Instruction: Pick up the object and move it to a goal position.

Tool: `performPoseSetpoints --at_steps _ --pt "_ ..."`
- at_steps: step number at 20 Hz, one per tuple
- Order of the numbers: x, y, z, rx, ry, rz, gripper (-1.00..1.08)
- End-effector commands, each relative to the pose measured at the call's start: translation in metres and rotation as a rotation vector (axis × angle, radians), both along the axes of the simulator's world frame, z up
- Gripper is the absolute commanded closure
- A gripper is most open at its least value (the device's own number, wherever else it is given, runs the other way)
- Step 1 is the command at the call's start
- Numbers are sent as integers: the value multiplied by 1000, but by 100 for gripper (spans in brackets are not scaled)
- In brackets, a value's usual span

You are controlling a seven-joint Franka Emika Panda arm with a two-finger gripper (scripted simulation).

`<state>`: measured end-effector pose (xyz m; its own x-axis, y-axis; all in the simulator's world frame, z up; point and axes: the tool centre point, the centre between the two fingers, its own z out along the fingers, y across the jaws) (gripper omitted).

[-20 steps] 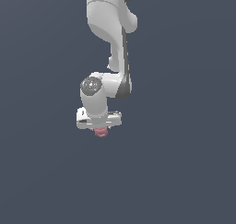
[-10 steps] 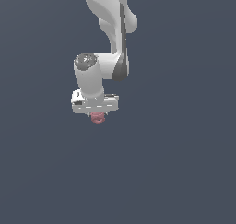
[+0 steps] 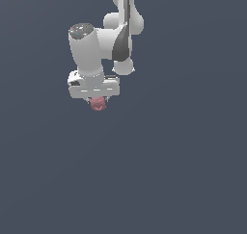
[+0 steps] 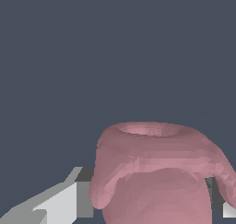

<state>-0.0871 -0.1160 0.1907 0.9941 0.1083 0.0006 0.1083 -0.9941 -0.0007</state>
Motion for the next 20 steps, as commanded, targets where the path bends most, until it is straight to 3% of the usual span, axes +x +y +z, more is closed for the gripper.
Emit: performPoseSetpoints --at_steps 1,10,20 --pt "-12 -4 15 0 0 0 108" --pt "-40 -13 53 0 0 0 108" --pt "-44 -16 60 0 0 0 108"
